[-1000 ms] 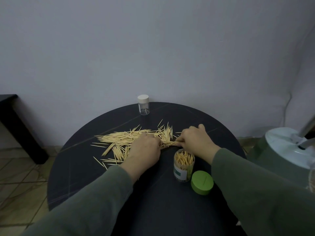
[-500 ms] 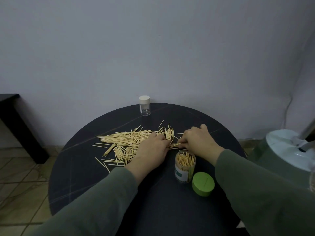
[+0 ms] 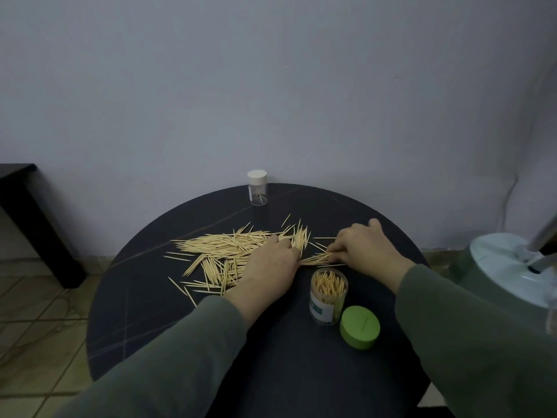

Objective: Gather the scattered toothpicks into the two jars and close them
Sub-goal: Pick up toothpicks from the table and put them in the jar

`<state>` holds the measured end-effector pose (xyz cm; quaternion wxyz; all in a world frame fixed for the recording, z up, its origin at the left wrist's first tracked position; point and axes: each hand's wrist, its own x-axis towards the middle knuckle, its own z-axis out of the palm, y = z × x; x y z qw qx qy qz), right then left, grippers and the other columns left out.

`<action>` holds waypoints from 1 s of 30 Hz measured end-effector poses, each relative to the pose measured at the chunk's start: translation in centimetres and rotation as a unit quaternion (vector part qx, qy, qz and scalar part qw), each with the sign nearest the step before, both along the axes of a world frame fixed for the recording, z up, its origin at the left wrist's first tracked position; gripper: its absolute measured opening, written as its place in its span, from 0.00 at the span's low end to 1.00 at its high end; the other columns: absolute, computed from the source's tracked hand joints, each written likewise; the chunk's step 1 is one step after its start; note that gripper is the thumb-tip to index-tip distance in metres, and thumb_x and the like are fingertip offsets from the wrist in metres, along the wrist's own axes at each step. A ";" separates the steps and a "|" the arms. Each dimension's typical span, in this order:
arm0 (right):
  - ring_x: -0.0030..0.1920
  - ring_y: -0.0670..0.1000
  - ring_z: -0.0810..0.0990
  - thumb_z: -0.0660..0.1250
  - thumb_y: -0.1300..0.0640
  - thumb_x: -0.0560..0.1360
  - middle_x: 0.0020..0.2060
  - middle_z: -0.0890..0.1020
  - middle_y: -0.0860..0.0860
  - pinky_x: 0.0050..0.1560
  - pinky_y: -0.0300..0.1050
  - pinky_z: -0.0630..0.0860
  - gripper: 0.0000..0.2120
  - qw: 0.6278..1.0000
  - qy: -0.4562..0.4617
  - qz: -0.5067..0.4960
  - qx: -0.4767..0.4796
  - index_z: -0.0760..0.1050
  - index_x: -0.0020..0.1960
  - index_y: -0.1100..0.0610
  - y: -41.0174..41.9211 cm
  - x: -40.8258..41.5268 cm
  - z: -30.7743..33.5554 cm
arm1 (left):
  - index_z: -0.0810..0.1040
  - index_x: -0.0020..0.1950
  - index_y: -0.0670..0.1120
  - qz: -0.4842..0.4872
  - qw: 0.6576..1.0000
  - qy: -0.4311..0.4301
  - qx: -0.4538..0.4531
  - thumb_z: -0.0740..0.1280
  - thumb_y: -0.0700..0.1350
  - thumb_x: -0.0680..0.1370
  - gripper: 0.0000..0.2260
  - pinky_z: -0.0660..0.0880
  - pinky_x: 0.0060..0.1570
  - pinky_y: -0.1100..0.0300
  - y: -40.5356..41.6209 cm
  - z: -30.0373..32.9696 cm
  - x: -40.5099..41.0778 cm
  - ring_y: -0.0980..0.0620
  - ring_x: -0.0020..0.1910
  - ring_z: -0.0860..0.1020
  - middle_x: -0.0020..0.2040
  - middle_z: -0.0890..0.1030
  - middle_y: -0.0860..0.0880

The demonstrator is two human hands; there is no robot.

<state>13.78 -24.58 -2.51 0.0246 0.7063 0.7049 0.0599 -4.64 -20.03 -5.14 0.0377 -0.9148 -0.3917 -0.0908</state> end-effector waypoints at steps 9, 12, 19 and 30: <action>0.60 0.48 0.73 0.63 0.45 0.78 0.58 0.79 0.44 0.63 0.52 0.60 0.15 0.999 0.025 -0.024 0.008 0.76 0.63 0.44 -0.7 1.0 0.2 | 0.78 0.61 0.47 -0.020 0.996 0.053 0.063 0.59 0.46 0.83 0.11 0.68 0.44 0.58 -0.3 0.2 0.1 0.48 0.57 0.70 0.56 0.76 0.48; 0.59 0.48 0.74 0.62 0.45 0.79 0.57 0.79 0.43 0.63 0.51 0.60 0.15 0.999 0.030 -0.027 0.009 0.77 0.63 0.44 -1.0 1.1 0.4 | 0.78 0.59 0.46 -0.019 0.996 0.052 0.071 0.59 0.45 0.82 0.11 0.67 0.43 0.59 -0.5 0.2 0.2 0.49 0.56 0.70 0.55 0.77 0.48; 0.58 0.48 0.74 0.62 0.45 0.79 0.55 0.79 0.44 0.64 0.52 0.60 0.13 0.998 0.051 -0.024 0.027 0.78 0.61 0.44 -1.7 1.1 0.7 | 0.74 0.63 0.45 0.006 0.999 0.020 0.047 0.60 0.45 0.82 0.11 0.73 0.55 0.56 -0.2 -0.1 0.1 0.49 0.60 0.70 0.59 0.75 0.48; 0.57 0.46 0.74 0.62 0.43 0.79 0.53 0.77 0.42 0.68 0.55 0.59 0.14 0.981 0.186 -0.052 0.015 0.78 0.60 0.45 -1.9 0.9 0.3 | 0.78 0.57 0.49 0.058 0.991 -0.110 -0.042 0.61 0.49 0.81 0.10 0.73 0.54 0.55 0.5 0.4 -1.1 0.51 0.57 0.73 0.55 0.78 0.51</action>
